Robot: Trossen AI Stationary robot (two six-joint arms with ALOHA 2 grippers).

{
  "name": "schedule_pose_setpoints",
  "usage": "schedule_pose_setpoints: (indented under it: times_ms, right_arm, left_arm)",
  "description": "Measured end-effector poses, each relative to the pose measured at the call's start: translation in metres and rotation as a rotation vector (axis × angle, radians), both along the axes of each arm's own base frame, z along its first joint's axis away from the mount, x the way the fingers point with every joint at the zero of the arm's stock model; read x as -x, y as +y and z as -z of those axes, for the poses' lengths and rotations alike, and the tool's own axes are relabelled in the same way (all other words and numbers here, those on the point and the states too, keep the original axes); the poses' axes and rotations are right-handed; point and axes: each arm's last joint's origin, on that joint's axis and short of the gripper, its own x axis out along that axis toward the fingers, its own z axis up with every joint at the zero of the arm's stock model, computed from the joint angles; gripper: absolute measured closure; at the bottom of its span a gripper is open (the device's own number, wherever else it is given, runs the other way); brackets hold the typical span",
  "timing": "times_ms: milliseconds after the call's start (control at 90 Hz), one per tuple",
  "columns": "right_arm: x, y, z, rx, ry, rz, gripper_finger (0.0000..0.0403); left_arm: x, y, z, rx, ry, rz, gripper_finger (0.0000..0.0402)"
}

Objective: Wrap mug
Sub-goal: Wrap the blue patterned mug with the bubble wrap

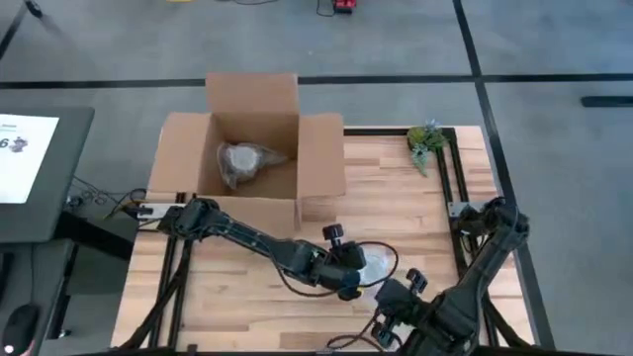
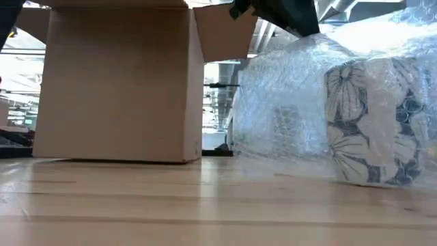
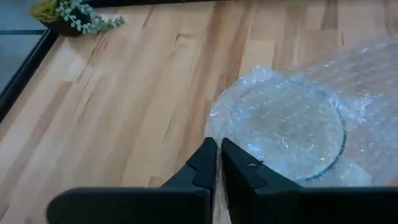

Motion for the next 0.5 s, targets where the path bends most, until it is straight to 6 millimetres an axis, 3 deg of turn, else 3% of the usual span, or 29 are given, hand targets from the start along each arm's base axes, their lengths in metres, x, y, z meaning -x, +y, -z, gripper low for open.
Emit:
schedule_pose_setpoints:
  times_ms: [144,289,500]
  right_arm:
    - [0.002,-0.017,0.017,-0.031,-0.033,0.107,0.0403]
    - [-0.003,-0.033,0.024,-0.112,-0.06,0.08,0.0403]
    - [-0.021,-0.069,0.04,-0.181,0.135,-0.051,0.0403]
  left_arm:
    - [0.0,0.0,0.0,-0.001,0.006,0.009,0.0402]
    - [0.001,-0.003,0.0,-0.014,0.012,0.034,0.0402]
    - [0.003,-0.006,0.002,-0.026,0.037,0.053,0.0401]
